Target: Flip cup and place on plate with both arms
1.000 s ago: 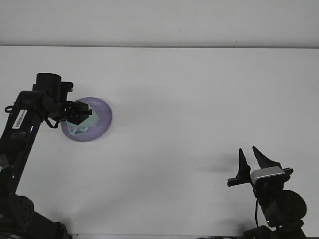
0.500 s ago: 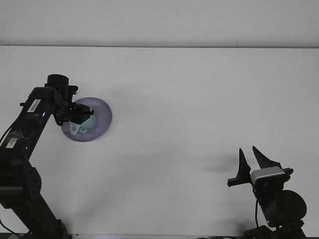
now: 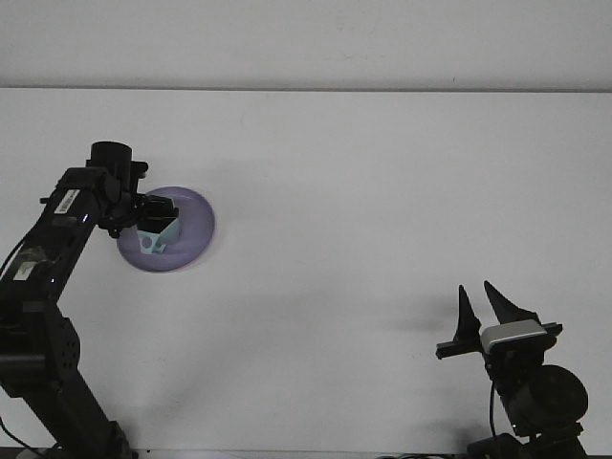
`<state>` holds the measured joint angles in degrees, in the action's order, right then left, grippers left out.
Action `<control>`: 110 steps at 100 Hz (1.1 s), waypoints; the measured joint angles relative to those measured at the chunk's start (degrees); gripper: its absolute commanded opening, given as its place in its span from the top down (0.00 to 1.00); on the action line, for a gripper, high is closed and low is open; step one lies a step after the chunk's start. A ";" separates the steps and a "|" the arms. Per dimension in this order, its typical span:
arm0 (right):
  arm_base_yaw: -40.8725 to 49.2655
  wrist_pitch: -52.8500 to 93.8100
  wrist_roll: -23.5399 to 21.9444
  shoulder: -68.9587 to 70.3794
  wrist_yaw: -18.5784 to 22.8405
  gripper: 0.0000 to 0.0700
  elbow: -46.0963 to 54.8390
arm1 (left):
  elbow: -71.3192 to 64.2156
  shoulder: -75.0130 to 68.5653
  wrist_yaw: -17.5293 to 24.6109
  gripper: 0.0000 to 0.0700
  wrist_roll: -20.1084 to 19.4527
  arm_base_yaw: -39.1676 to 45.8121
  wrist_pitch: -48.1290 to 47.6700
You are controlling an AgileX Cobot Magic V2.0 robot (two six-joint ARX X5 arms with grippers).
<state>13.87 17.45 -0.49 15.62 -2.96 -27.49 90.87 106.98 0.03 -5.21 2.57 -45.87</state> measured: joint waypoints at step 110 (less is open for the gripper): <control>0.00 0.00 0.04 0.00 -0.07 0.62 0.00 | 0.13 -44.87 4.31 0.98 2.36 0.20 0.07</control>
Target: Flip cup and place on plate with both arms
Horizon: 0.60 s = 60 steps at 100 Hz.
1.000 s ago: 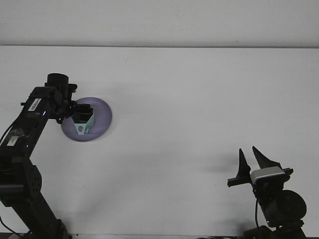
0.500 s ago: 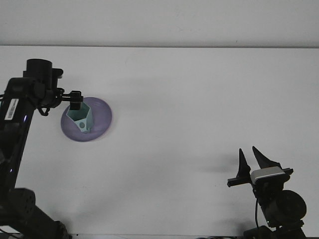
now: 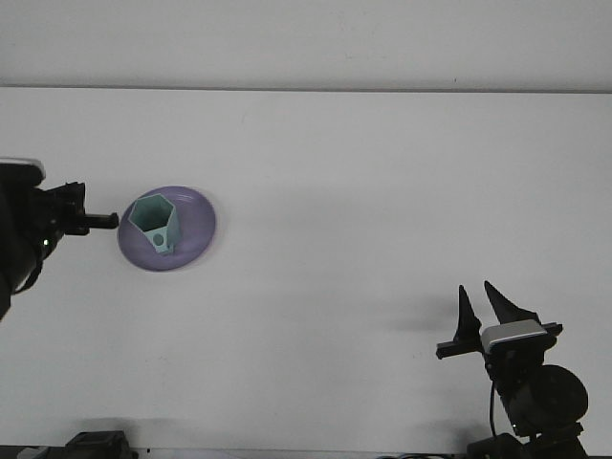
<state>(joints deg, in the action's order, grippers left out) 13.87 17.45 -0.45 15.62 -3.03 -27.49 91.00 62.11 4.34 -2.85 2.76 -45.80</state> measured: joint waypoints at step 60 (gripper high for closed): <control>0.00 -0.24 0.24 0.00 -3.08 1.00 0.00 | -68.83 -54.71 1.57 0.98 8.61 -0.22 35.04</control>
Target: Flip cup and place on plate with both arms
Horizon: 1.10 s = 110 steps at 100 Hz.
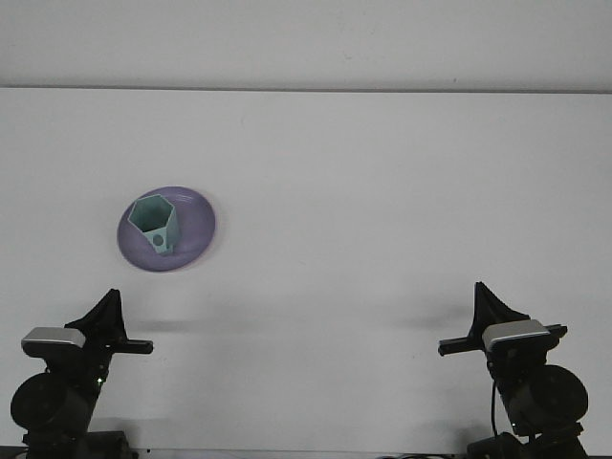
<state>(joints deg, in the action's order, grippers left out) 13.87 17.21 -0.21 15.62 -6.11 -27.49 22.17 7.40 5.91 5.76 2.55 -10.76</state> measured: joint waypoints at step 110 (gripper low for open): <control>-0.22 -0.33 1.33 0.00 -4.57 1.00 0.00 | 1.31 1.53 0.00 0.98 1.27 -0.02 2.69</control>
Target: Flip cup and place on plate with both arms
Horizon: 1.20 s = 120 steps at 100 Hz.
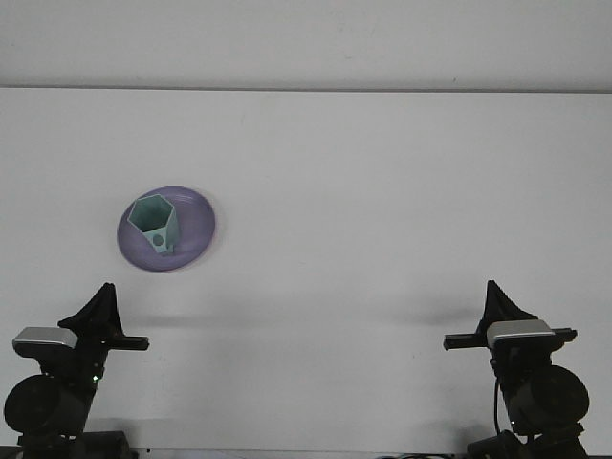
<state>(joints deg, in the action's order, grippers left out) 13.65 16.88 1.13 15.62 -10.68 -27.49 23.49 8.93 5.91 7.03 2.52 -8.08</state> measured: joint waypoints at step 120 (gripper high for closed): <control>0.00 -0.02 0.00 0.00 0.02 1.00 0.00 | -21.57 -8.66 -6.19 0.98 -7.98 0.00 17.92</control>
<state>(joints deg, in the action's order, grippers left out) 13.65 16.86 1.13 15.62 -10.66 -27.49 1.91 0.27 -0.27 -0.95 2.52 9.85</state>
